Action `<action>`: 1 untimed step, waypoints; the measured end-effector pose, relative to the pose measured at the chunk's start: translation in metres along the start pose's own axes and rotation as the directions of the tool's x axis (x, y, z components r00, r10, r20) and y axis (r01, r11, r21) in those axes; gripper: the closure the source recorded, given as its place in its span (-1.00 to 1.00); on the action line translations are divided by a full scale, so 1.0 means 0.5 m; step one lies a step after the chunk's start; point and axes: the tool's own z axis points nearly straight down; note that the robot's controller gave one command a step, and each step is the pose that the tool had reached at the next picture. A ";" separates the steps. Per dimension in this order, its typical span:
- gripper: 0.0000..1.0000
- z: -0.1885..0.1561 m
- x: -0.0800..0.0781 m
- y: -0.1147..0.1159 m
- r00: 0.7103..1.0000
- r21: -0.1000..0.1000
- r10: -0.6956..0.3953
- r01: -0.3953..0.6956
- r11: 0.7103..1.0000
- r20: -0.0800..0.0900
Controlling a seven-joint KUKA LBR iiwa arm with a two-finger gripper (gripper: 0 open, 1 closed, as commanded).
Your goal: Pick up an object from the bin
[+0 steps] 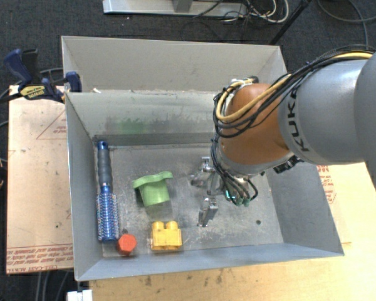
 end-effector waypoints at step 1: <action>-1.00 0.098 -0.082 0.147 0.992 0.000 -0.126 0.126 0.992 0.012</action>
Offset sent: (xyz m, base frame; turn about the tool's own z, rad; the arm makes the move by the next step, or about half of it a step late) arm 0.0393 0.0701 -0.0491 -0.1210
